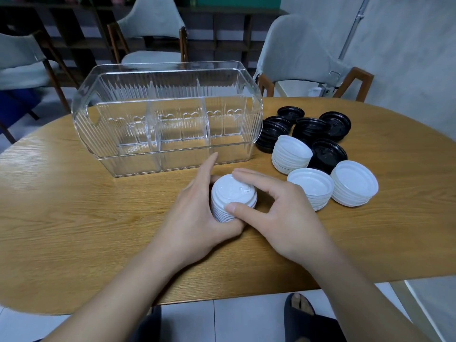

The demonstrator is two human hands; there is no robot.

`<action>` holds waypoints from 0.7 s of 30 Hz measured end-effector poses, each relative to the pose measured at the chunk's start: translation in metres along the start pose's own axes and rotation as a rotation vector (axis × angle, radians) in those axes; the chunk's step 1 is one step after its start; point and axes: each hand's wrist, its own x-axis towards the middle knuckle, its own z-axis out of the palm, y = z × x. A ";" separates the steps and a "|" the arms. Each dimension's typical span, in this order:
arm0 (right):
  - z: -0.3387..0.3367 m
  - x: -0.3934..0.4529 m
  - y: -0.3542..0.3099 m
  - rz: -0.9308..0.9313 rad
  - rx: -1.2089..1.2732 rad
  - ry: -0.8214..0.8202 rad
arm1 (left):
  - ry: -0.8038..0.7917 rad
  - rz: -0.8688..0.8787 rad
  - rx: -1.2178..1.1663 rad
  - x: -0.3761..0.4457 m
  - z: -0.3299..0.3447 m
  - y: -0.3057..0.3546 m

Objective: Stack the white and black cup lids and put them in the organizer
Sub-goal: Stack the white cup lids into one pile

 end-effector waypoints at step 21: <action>-0.020 -0.011 0.006 -0.229 -0.378 0.252 | 0.063 0.117 0.022 0.001 0.002 -0.001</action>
